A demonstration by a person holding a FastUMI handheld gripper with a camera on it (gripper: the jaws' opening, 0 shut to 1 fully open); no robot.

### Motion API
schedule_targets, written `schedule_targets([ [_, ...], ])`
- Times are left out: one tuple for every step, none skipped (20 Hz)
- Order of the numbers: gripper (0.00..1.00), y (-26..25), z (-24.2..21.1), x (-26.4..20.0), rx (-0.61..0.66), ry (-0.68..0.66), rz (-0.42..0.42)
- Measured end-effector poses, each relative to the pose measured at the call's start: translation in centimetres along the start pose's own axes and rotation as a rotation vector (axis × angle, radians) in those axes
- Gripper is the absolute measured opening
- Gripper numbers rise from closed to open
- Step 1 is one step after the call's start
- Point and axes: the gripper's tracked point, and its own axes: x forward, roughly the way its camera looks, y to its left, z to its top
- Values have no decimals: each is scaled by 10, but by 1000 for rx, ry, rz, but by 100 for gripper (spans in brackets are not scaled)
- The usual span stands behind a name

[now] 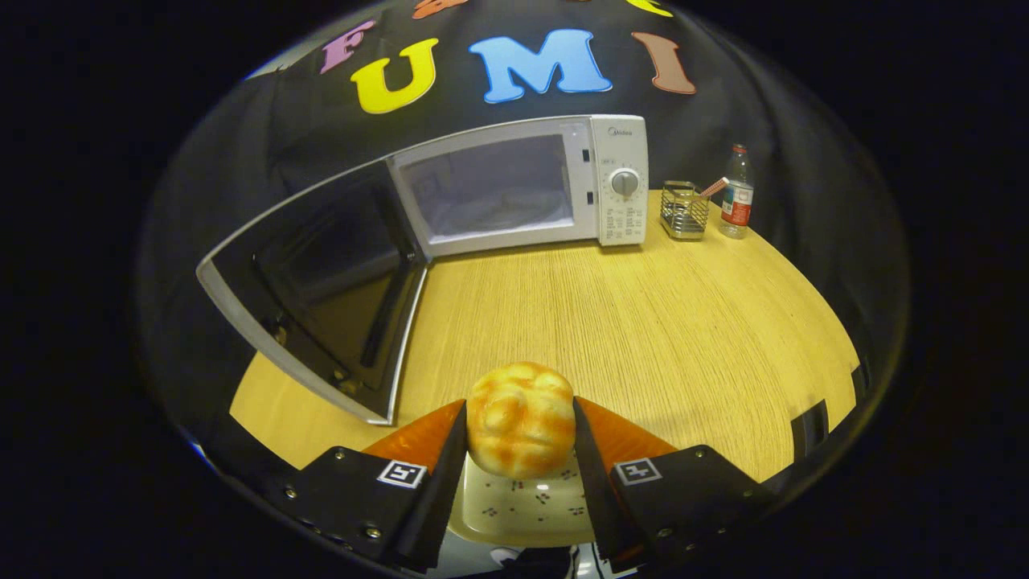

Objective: Open the microwave, put the food inside, and close the microwave door.

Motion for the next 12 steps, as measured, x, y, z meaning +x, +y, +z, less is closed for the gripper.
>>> schedule_targets([
  [70,4,11,2,5,-25,15],
  [70,5,23,7,0,-45,19],
  [70,5,31,10,-7,-59,21],
  [70,7,38,15,-7,-69,28],
  [70,11,45,19,-1,-81,42],
  [70,15,52,25,5,-86,53],
  [70,16,57,31,14,-90,62],
  [70,18,64,36,27,-95,71],
  [70,22,70,43,41,-102,84],
  [70,24,79,48,55,-112,94],
  [70,27,86,53,67,-122,104],
  [70,29,94,59,82,-132,114],
])
